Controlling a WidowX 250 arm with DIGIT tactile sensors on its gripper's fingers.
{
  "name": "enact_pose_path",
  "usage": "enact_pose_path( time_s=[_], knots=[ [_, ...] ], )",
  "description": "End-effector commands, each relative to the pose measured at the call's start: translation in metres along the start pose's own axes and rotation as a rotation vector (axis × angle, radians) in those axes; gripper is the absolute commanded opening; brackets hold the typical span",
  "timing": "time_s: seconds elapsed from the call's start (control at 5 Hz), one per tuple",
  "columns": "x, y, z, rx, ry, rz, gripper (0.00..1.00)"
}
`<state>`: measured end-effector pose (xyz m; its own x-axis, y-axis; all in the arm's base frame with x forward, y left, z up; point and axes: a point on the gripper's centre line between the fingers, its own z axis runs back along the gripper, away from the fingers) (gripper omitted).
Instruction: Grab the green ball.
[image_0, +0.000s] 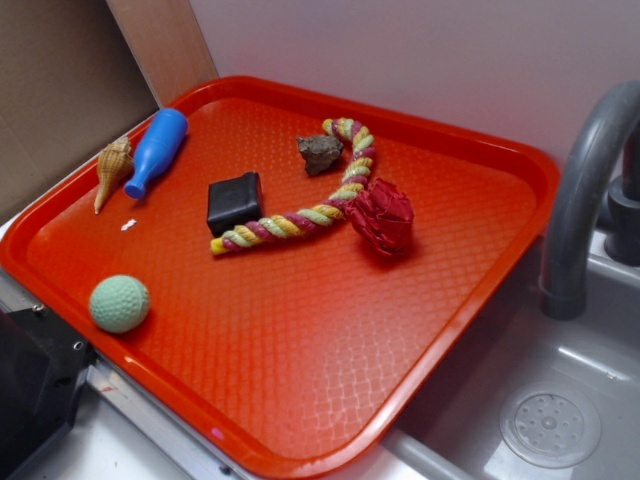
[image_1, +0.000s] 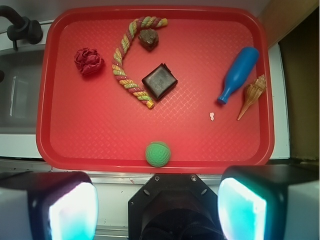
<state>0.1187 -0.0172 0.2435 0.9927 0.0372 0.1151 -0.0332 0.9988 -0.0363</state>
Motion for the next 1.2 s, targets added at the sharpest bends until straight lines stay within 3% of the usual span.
enact_pose_path(
  time_s=[0.0, 0.2, 0.6, 0.8, 1.0],
  knots=[
    [0.000, 0.000, 0.000, 0.000, 0.000, 0.000, 1.00],
    [-0.005, 0.008, -0.050, 0.110, 0.032, 0.016, 1.00],
    [-0.014, 0.021, -0.133, 0.077, 0.025, 0.009, 1.00],
    [-0.011, 0.023, -0.158, 0.102, 0.024, 0.017, 1.00],
    [-0.016, 0.010, -0.179, 0.039, 0.060, -0.015, 1.00]
  ],
)
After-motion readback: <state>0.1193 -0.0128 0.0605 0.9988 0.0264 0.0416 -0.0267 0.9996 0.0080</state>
